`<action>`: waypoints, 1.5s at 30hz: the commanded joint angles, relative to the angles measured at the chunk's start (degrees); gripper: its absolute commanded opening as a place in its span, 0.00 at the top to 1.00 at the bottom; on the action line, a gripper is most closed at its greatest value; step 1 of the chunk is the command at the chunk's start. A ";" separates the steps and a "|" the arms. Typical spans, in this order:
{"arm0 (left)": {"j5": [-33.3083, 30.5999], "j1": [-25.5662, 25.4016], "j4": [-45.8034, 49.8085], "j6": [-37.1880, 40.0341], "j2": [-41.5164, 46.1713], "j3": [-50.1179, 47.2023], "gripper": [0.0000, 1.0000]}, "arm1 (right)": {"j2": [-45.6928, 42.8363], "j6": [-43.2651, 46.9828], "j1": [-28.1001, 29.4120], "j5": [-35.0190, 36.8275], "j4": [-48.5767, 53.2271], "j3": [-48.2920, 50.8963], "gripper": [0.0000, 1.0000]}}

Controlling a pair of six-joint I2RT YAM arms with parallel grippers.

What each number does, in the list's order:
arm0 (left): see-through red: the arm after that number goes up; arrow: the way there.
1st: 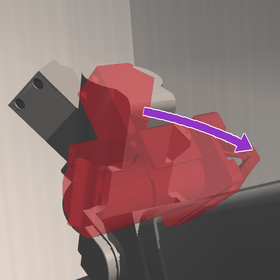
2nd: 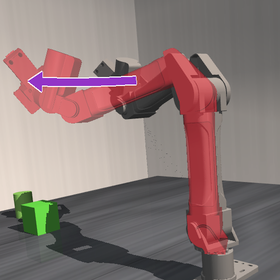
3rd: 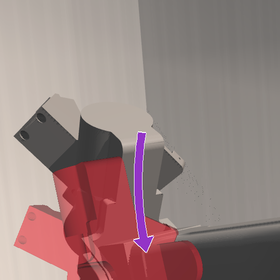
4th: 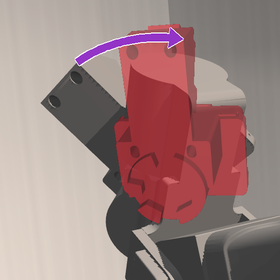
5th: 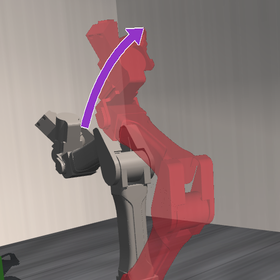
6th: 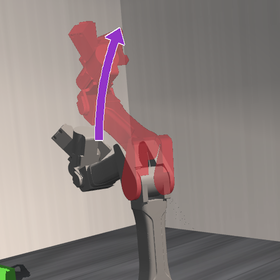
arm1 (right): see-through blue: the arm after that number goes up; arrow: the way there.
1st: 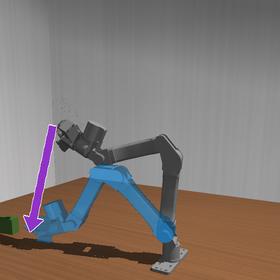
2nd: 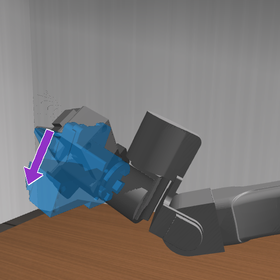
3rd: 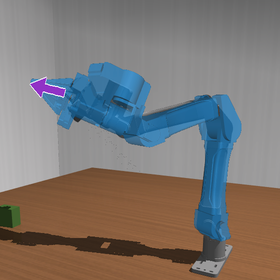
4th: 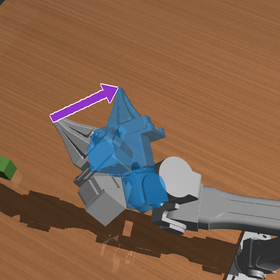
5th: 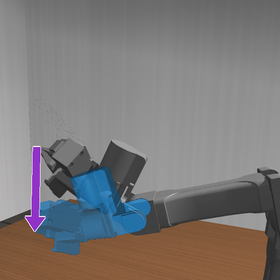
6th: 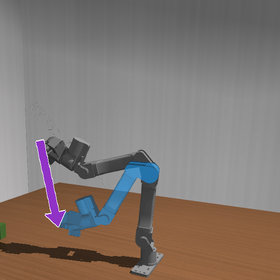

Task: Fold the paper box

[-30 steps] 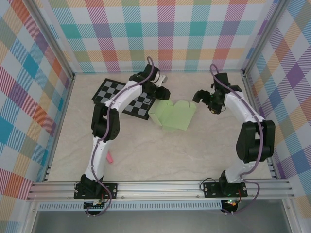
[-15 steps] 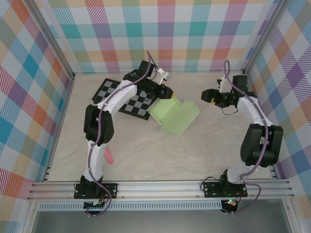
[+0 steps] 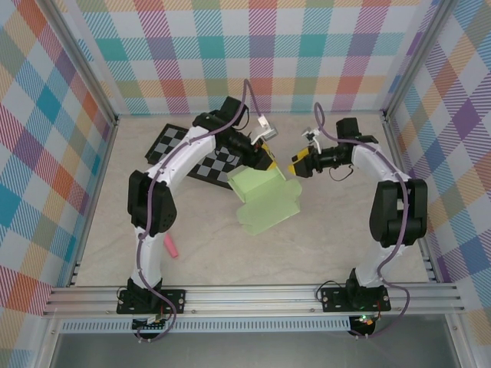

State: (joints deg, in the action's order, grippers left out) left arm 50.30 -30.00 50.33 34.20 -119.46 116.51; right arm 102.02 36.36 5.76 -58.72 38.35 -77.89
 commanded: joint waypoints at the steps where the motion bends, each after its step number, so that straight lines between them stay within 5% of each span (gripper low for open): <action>1: 2.56 -0.10 2.36 3.41 2.86 0.86 0.63 | -2.96 7.94 2.57 -5.47 1.68 2.58 0.21; 19: 4.60 -0.75 3.37 3.77 2.94 1.31 0.63 | -2.67 10.90 7.69 -1.20 5.32 0.68 0.31; 28: 6.98 -0.98 4.15 4.87 2.39 1.64 0.63 | -2.61 12.05 9.08 -1.50 5.90 0.36 0.49; 34: 8.73 -1.46 6.59 8.05 2.19 2.08 0.63 | -2.34 12.45 9.36 -2.03 6.85 -0.03 0.48; 45: 7.53 -1.81 6.76 8.31 1.78 2.49 0.63 | -3.63 12.38 9.87 -0.64 5.19 0.87 0.70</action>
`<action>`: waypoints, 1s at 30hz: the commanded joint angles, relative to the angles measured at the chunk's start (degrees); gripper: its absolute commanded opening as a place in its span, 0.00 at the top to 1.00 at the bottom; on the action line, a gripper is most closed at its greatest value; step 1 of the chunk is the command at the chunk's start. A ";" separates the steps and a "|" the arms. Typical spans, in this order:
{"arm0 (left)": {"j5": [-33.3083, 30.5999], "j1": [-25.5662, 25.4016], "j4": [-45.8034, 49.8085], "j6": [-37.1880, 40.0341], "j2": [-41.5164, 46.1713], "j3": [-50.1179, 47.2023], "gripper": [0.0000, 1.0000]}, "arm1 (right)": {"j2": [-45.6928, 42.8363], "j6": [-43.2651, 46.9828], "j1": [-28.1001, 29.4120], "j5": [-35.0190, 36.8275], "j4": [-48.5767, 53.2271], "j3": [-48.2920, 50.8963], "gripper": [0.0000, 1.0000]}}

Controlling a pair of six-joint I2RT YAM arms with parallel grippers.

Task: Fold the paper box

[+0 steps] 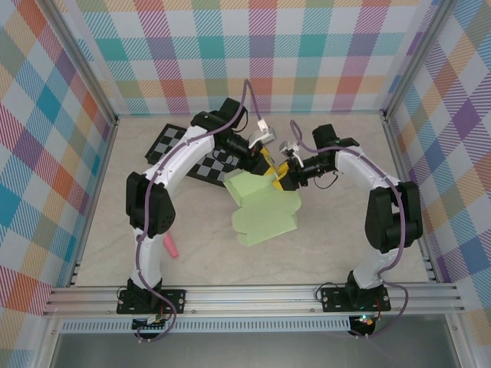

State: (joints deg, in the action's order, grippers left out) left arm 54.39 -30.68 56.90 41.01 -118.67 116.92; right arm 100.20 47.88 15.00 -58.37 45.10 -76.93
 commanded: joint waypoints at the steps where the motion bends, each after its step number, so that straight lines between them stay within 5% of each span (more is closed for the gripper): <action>1: 3.48 -1.14 0.02 1.15 0.95 2.05 0.63 | -2.16 0.54 0.73 -0.62 -2.20 0.25 0.72; 17: 3.73 -1.22 -1.62 -1.09 -0.75 2.07 0.63 | -7.12 -4.11 2.92 11.99 -15.71 6.78 0.94; 20: 2.95 -1.23 -1.71 -1.24 -1.20 2.03 0.62 | -6.80 -5.80 2.83 13.05 -15.87 6.62 0.79; 23: 1.29 -1.06 -2.01 -1.86 -1.61 1.99 0.61 | -6.60 -12.58 1.19 12.86 -17.45 6.18 0.44; 27: -2.13 -0.37 -4.75 -6.70 -2.41 1.90 0.60 | -9.56 -20.50 -1.24 12.47 -22.85 8.25 0.27; 30: -3.41 0.09 -7.13 -10.44 -2.96 1.89 0.60 | -12.67 -23.26 -2.62 11.45 -23.58 9.19 0.26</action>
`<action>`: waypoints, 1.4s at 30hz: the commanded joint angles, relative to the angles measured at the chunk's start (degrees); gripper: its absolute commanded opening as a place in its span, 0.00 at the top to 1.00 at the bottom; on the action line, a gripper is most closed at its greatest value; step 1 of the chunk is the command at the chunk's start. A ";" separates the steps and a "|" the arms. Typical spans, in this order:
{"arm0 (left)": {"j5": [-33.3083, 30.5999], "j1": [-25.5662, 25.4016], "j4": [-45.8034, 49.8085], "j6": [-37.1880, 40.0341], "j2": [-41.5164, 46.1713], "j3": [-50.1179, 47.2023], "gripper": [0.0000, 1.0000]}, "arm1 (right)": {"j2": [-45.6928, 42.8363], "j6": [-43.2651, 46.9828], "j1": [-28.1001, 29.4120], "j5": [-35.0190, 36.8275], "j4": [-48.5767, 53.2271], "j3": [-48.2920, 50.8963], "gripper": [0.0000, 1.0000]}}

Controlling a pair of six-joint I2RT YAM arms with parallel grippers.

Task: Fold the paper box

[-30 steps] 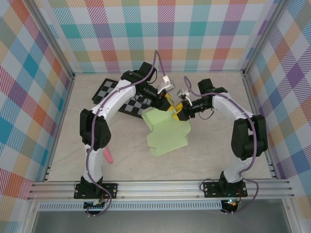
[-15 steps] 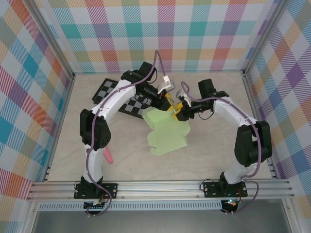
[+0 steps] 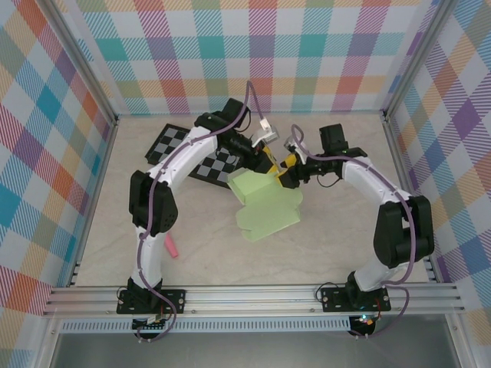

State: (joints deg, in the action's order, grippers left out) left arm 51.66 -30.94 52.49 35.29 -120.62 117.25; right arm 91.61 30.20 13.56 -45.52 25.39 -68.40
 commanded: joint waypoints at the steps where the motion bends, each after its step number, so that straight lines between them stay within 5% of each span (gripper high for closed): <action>1: -1.23 0.35 -3.72 -5.91 -1.15 1.41 0.60 | -5.26 -7.16 -1.93 -1.35 -4.43 1.17 0.25; 4: -2.91 0.43 -4.99 -8.83 -1.98 1.39 0.60 | -8.99 -16.13 -4.58 4.60 -8.80 3.00 0.25; 7: -5.77 0.61 -6.94 -14.21 -3.27 1.16 0.60 | -12.10 -31.22 -6.04 22.22 -7.11 1.85 0.25; 10: -11.50 0.79 -12.04 -24.79 -4.76 -0.19 0.60 | -13.49 -48.80 -6.01 39.85 5.88 -3.58 0.26; 16: -17.13 0.79 -29.30 -45.73 -4.84 -8.26 0.61 | -20.19 -66.30 -5.63 33.30 12.97 1.35 0.31; 26: -21.12 0.62 -48.12 -61.73 -2.68 -18.87 0.63 | -18.23 -61.39 -5.61 28.47 24.67 4.16 0.23; 31: -21.42 0.47 -50.70 -64.33 -2.51 -20.89 0.63 | -14.80 -60.40 -5.74 34.06 22.84 6.44 0.23; 36: -22.55 0.31 -51.85 -65.24 -2.08 -22.28 0.63 | -9.19 -59.58 -5.39 20.83 16.99 6.10 0.40; 42: -25.38 -0.67 -55.78 -68.56 -2.17 -25.53 0.63 | -3.75 -53.65 -5.34 23.56 22.36 -0.13 0.72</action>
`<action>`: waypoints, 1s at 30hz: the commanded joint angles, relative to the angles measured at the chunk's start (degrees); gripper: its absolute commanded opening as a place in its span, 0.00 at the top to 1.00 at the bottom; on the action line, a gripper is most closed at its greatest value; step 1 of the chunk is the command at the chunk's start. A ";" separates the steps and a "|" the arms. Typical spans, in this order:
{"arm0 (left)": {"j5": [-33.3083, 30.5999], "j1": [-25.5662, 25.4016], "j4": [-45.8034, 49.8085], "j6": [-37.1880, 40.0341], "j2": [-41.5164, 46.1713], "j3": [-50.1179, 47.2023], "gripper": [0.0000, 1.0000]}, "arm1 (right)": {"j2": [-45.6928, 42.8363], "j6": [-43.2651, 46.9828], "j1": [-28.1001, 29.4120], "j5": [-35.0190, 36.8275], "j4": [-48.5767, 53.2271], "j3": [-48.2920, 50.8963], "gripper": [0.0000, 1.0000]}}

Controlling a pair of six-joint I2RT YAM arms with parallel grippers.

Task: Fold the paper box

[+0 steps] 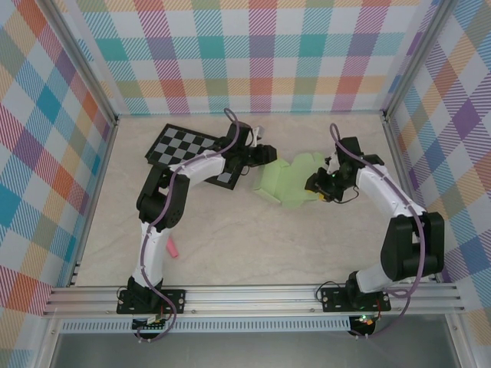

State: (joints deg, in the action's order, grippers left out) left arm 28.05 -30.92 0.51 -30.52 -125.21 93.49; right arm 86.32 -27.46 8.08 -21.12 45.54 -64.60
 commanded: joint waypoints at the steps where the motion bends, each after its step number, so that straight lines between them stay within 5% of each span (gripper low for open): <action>1: -2.05 -0.91 -5.01 -3.47 2.26 -2.43 0.64 | 2.62 5.23 0.23 -0.23 3.17 -5.00 0.78; 7: -2.81 -2.17 -10.31 -7.70 1.00 -5.10 0.61 | 8.31 13.43 1.37 7.42 10.81 -12.82 0.93; 22: -3.56 -3.89 -14.21 -11.56 -1.75 -5.91 0.61 | 11.54 25.16 10.77 10.34 15.81 -21.65 0.96; 30: -2.52 -2.92 -15.64 -10.02 0.94 -8.25 0.37 | 12.73 30.97 10.90 28.79 20.77 -24.72 0.95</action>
State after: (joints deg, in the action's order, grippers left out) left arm 23.79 -33.93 -12.73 -41.19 -126.28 86.67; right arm 98.02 -1.30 18.74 -1.17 62.11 -87.77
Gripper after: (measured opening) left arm 0.621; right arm 0.061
